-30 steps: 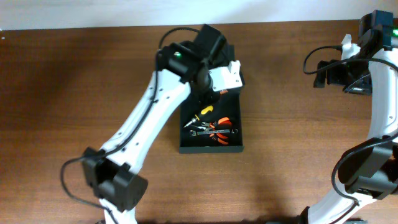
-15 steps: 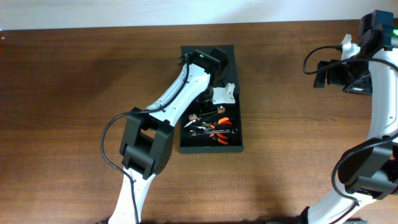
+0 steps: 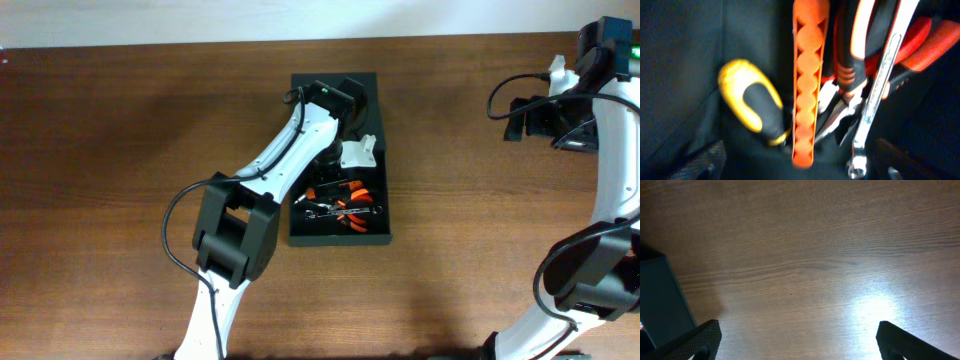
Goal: Pack container
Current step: 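Carry the socket strip with the left gripper and drop into the box, then move both grippers to the raised box lid edges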
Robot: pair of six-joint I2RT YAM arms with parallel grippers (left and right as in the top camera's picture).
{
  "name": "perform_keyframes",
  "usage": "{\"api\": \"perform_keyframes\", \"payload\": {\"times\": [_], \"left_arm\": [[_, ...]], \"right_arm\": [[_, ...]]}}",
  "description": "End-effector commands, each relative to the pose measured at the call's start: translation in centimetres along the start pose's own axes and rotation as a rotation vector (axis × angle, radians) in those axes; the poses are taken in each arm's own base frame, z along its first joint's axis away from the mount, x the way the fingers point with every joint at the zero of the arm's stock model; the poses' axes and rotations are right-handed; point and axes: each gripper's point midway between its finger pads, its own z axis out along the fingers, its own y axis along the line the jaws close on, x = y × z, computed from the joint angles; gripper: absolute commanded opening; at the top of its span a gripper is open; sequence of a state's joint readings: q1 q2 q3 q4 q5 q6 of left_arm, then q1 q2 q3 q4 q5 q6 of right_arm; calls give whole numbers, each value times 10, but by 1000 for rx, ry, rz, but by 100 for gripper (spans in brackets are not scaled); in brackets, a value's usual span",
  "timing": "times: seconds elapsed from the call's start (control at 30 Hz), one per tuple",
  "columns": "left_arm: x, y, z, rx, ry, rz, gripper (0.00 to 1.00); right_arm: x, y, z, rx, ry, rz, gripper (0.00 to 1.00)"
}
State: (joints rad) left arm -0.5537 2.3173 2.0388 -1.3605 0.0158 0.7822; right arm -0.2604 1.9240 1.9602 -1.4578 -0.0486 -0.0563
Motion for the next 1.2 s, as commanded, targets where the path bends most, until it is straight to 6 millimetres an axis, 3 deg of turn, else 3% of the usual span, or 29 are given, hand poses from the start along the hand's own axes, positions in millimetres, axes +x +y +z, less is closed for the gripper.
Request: {"api": "perform_keyframes", "payload": {"times": [0.0, 0.1, 0.27, 0.37, 0.5, 0.63, 0.87, 1.03, 1.13, 1.17], "left_arm": [[11, 20, -73, -196, -70, -95, 99], [26, 30, -115, -270, -157, -189, 99], [78, 59, -174, -382, -281, -413, 99], [119, 76, -199, -427, -340, -576, 99], [173, 91, -214, -426, -407, -779, 99], [216, 96, -213, -344, -476, -934, 99], [246, 101, -212, -295, -538, -1015, 99], [231, 98, -196, -209, -583, -997, 99], [216, 89, -167, -81, -614, -988, 99], [209, 87, -149, -27, -630, -986, 99]], "right_arm": [[-1, 17, -2, -86, -9, -48, 99], [-8, 41, -10, -203, -58, -197, 99], [-44, 46, -35, -185, -224, -240, 99], [-62, 46, -51, -181, -310, -211, 99], [-74, 52, -70, -201, -384, -232, 99], [-74, 56, -85, -197, -422, -254, 99], [-58, 58, -123, -169, -490, -280, 99], [-51, 61, -116, -196, -458, -283, 99], [-52, 71, -100, -265, -435, -291, 99], [-52, 76, -85, -301, -410, -290, 99]]}}
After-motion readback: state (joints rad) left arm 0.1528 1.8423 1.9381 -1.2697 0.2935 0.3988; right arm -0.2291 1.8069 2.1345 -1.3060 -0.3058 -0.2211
